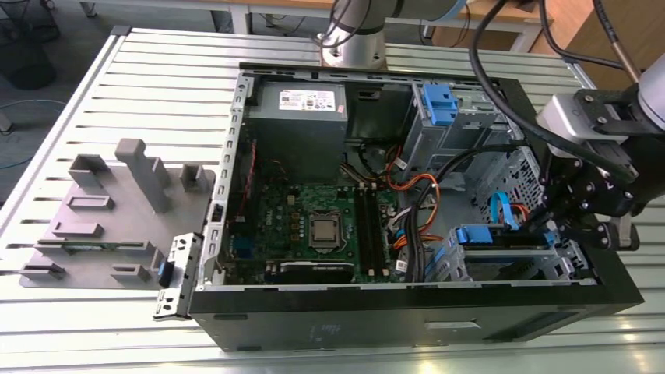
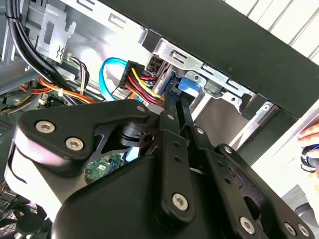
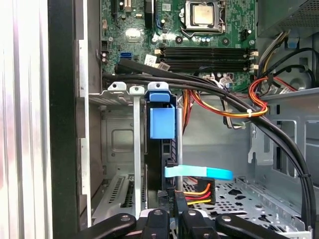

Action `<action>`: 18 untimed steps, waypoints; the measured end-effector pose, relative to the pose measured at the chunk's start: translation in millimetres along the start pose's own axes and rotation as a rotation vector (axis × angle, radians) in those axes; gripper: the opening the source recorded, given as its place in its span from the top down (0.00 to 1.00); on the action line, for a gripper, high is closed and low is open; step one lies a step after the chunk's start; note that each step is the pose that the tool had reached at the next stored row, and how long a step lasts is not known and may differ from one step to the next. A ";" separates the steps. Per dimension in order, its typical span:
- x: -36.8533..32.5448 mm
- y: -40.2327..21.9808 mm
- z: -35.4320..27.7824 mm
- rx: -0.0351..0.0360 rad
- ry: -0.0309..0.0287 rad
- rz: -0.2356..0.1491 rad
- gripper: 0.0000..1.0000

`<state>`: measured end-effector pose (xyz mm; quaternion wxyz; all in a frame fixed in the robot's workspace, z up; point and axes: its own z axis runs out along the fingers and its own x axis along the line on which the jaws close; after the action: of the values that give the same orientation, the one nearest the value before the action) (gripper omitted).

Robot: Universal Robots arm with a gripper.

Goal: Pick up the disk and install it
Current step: 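Insert the second disk wire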

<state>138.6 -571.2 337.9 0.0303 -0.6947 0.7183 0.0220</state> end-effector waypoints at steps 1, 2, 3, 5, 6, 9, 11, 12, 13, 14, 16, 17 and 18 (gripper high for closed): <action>0.1 0.2 0.1 0.0001 0.0002 0.000 0.84; 0.1 0.7 0.3 0.0003 0.0004 0.000 0.84; 0.1 1.2 0.3 0.0006 0.0006 0.000 0.84; 0.1 2.5 0.7 0.0012 0.0007 0.000 0.84; 0.1 2.9 0.9 0.0014 0.0007 0.000 0.84; 0.1 3.1 1.8 0.0017 0.0026 0.000 0.84; 0.1 3.5 2.4 0.0018 0.0027 0.000 0.84; 0.1 3.7 2.6 0.0019 0.0026 0.000 0.84; 0.1 3.9 2.7 0.0019 0.0025 0.000 0.84; 0.0 3.9 2.9 0.0019 0.0024 0.000 0.84; -0.2 4.0 3.4 0.0018 0.0024 0.000 0.84; -0.3 4.0 3.7 0.0019 0.0026 0.000 0.84; -0.3 4.1 4.0 0.0019 0.0027 0.000 0.84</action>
<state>134.6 -570.4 333.9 0.0300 -0.6947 0.7183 0.0204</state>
